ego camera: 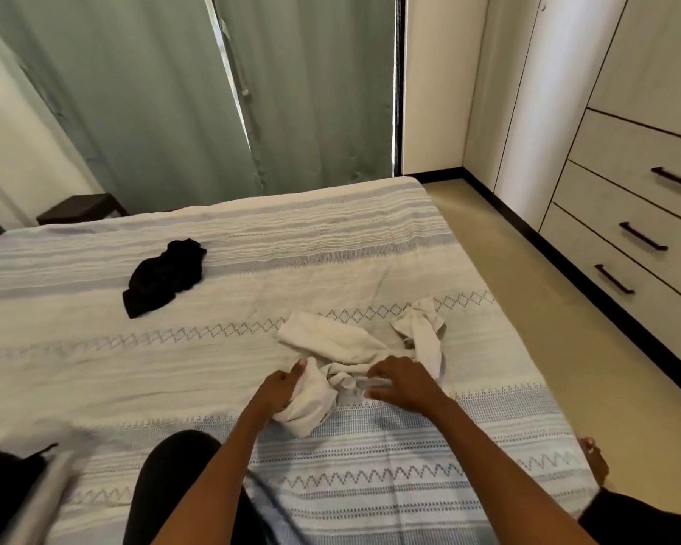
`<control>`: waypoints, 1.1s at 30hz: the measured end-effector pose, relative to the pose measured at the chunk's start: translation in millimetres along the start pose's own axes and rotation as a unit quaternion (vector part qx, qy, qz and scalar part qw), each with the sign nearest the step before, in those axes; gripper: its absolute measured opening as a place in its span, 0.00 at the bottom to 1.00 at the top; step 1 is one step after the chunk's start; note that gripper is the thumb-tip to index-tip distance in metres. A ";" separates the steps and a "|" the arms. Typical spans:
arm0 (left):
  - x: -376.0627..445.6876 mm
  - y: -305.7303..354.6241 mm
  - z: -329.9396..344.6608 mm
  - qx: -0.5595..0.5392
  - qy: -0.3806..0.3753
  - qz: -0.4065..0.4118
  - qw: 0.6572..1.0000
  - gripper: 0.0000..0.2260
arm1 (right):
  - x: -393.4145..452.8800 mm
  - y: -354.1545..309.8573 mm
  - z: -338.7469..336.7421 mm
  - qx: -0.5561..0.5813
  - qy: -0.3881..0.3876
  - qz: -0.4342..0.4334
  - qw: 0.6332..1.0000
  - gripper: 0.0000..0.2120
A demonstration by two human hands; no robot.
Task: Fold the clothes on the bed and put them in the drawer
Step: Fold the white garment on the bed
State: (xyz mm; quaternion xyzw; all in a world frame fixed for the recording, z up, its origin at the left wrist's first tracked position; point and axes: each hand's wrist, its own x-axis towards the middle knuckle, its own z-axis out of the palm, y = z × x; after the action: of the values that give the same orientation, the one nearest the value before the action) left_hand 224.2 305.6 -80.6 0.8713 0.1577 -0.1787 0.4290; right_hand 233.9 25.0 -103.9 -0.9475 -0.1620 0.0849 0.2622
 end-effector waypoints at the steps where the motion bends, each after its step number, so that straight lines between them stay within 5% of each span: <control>1: -1.3 -4.1 -2.2 0.018 -0.009 0.016 1.000 0.25 | -0.3 0.4 10.3 -0.042 -0.019 -0.011 0.999 0.29; 4: -0.6 -17.4 -11.1 0.029 -0.070 0.061 0.995 0.21 | 4.4 -4.3 34.4 -0.121 -0.051 0.003 0.991 0.39; 11: -5.1 -11.4 -21.1 -0.117 -0.053 0.067 0.989 0.10 | 19.8 -23.0 44.2 -0.121 0.195 -0.046 0.972 0.10; 16: 0.4 -8.8 -37.8 -0.118 0.047 0.085 0.988 0.11 | 29.6 -51.4 12.0 0.148 0.271 -0.011 0.951 0.16; 20: 14.7 -16.9 -57.5 -0.081 0.154 0.095 0.980 0.20 | 40.5 -64.2 -43.2 0.305 0.290 0.042 0.906 0.10; 24: 13.3 1.3 -74.7 -0.109 0.146 0.048 0.982 0.26 | 62.4 -67.9 -101.4 0.421 0.215 0.053 0.880 0.11; 29: 12.9 20.6 -90.0 -0.068 0.025 0.022 0.997 0.30 | 90.9 -58.4 -132.2 0.473 0.153 0.090 0.863 0.13; 33: 21.9 5.8 -81.8 -0.108 0.071 0.107 0.986 0.16 | 102.4 -47.8 -123.6 0.337 0.079 0.064 0.936 0.26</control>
State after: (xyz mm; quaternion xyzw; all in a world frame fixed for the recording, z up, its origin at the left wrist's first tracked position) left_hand 260.5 370.6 -39.9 0.8424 0.1118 -0.0513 0.5246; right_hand 347.2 41.7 18.1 -0.8154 -0.0419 0.0756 0.5724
